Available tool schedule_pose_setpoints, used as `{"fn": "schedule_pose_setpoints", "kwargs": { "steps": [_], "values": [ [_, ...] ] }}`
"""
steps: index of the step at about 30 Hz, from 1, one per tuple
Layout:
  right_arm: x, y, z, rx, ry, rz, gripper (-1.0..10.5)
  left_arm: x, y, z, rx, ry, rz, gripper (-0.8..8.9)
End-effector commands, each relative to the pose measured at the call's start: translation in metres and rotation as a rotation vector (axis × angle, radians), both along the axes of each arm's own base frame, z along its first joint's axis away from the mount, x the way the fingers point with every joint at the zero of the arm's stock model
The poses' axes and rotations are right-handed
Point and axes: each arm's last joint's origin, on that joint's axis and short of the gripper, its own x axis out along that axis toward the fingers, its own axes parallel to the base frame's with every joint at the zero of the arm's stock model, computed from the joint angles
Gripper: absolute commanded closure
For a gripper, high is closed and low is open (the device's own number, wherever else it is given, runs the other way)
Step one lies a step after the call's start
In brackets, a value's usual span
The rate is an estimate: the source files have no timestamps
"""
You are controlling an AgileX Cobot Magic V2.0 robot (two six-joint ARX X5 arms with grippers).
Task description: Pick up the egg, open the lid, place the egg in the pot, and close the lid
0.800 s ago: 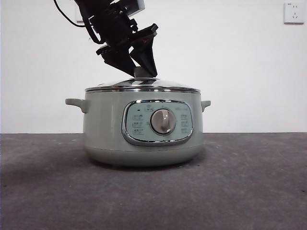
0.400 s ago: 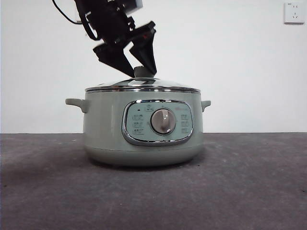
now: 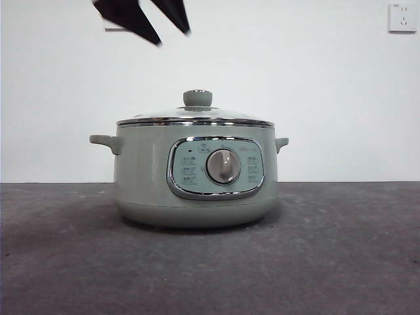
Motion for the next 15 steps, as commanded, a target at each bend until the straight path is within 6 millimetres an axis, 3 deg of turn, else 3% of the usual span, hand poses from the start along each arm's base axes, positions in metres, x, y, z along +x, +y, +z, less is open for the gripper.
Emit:
{"fn": "schedule_pose_setpoints", "kwargs": {
  "steps": [1, 9, 15],
  "values": [
    [0.001, 0.001, -0.004, -0.012, 0.034, -0.007, 5.4, -0.023, 0.012, 0.016, -0.009, 0.023, 0.002, 4.68],
    [0.012, 0.007, -0.004, -0.036, 0.061, -0.003, 5.4, -0.09, 0.042, 0.047, -0.12, 0.127, -0.108, 4.68],
    [0.022, 0.013, -0.005, -0.054, 0.088, -0.001, 5.4, -0.117, 0.055, 0.055, -0.121, 0.156, -0.121, 4.68]
  ]
}}
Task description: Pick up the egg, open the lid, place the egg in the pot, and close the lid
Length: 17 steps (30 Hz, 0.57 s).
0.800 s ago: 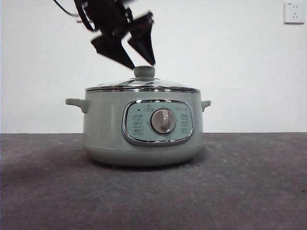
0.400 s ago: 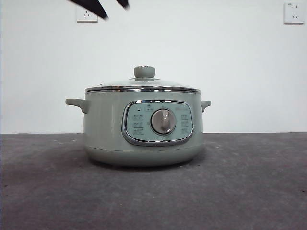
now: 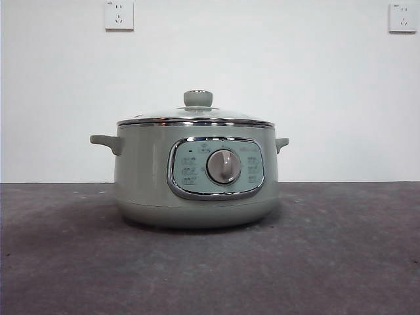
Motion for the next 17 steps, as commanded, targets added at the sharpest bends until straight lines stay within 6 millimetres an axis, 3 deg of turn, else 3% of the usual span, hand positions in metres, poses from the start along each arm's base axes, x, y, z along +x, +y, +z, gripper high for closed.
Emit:
{"fn": "schedule_pose_setpoints", "kwargs": {
  "steps": [1, 6, 8, 11, 13, 17],
  "values": [
    [0.003, 0.002, -0.004, -0.023, 0.036, -0.002, 5.4, -0.007, 0.003, 0.001, 0.002, 0.02, 0.0, 4.68],
    [0.009, 0.005, -0.005, -0.033, 0.054, -0.002, 5.6, -0.011, 0.006, -0.001, 0.026, 0.057, -0.003, 4.72],
    [0.011, 0.006, -0.005, -0.036, 0.059, -0.002, 6.6, -0.011, 0.006, -0.002, 0.03, 0.066, -0.003, 4.8],
    [0.013, 0.008, -0.006, -0.04, 0.065, -0.001, 8.9, -0.011, 0.006, -0.002, 0.032, 0.069, -0.003, 6.87],
    [0.014, 0.008, -0.006, -0.041, 0.067, -0.001, 9.6, -0.011, 0.006, -0.002, 0.033, 0.067, -0.005, 8.36],
    [0.015, 0.008, -0.006, -0.042, 0.069, -0.002, 9.6, -0.012, 0.006, -0.003, 0.035, 0.069, -0.006, 8.21]
  ]
}}
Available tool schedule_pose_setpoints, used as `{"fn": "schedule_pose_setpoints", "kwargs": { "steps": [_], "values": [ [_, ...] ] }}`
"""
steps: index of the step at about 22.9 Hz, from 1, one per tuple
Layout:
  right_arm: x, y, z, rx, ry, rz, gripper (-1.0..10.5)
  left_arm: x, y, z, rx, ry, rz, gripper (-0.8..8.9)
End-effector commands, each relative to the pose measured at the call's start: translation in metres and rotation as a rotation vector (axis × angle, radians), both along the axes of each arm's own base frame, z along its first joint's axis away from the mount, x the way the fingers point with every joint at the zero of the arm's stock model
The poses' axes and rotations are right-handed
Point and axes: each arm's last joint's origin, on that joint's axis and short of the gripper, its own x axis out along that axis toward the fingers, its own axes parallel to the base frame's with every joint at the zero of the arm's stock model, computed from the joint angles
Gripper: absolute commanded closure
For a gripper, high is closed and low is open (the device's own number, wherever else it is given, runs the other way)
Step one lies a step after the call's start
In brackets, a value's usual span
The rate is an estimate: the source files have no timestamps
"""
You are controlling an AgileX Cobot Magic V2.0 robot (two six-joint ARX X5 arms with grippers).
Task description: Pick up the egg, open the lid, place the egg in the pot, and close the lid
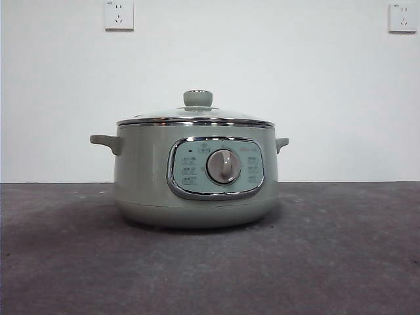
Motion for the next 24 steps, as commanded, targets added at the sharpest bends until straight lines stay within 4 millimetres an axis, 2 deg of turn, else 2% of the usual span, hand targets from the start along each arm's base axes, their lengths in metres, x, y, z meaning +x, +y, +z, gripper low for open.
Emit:
{"fn": "schedule_pose_setpoints", "kwargs": {
  "steps": [1, 14, 20, 22, 24],
  "values": [
    [0.0, 0.0, -0.004, -0.018, 0.028, -0.002, 9.6, 0.0, 0.0, 0.0, -0.001, 0.002, -0.005, 8.21],
    [0.007, 0.004, -0.005, -0.033, 0.044, -0.018, 9.5, 0.0, 0.0, 0.001, -0.002, 0.001, -0.004, 8.17],
    [0.016, 0.009, -0.007, -0.051, 0.07, -0.016, 9.5, 0.001, -0.001, 0.001, -0.006, -0.007, -0.001, 8.17],
    [0.021, 0.011, -0.008, -0.059, 0.083, -0.016, 9.5, 0.003, -0.003, 0.005, -0.026, -0.068, -0.005, 8.17],
    [0.026, 0.015, -0.01, -0.069, 0.1, -0.016, 9.5, 0.007, 0.005, 0.02, -0.065, -0.262, -0.005, 8.17]
  ]
}}
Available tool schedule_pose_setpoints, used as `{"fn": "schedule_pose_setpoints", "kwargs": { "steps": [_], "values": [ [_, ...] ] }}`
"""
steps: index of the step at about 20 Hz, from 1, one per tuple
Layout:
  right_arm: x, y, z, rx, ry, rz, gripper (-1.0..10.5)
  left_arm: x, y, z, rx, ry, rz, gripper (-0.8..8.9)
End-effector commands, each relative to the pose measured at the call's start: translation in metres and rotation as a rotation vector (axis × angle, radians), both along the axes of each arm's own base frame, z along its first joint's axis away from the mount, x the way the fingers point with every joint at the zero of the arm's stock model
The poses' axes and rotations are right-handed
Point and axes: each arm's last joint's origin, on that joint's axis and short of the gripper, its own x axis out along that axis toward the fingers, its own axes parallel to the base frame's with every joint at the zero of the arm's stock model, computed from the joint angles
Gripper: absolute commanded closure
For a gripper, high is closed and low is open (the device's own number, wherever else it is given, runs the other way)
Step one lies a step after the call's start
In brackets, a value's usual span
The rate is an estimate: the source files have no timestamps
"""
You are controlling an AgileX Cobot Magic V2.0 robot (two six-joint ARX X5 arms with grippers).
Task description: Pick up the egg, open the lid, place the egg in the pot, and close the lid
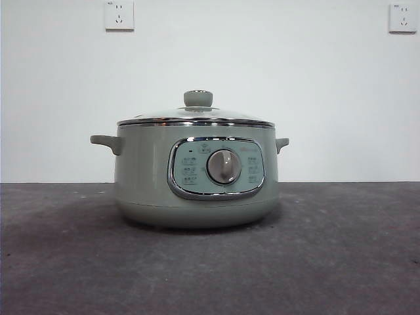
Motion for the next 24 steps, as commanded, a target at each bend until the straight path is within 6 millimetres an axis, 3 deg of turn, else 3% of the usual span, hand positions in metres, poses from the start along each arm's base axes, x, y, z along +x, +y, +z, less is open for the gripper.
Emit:
{"fn": "schedule_pose_setpoints", "kwargs": {
  "steps": [1, 5, 8, 14, 21, 24],
  "values": [
    [0.006, 0.003, -0.005, -0.024, 0.046, -0.003, 9.5, 0.002, 0.012, 0.02, -0.035, -0.251, 0.002, 8.17],
    [0.017, 0.01, -0.009, -0.045, 0.08, -0.003, 9.5, -0.014, 0.041, 0.037, -0.113, -0.526, 0.065, 8.17],
    [0.029, 0.017, -0.013, -0.066, 0.116, -0.003, 9.5, -0.036, 0.069, 0.012, -0.1, -0.606, 0.194, 8.17],
    [0.048, 0.028, -0.022, -0.101, 0.175, -0.003, 9.5, -0.066, 0.094, -0.099, -0.024, -0.721, 0.435, 8.17],
    [0.061, 0.036, -0.029, -0.125, 0.217, -0.004, 9.5, -0.071, 0.1, -0.231, -0.129, -0.665, 0.593, 8.17],
    [0.063, 0.036, -0.03, -0.135, 0.218, -0.011, 9.5, -0.07, 0.101, -0.267, -0.178, -0.63, 0.647, 8.17]
  ]
}}
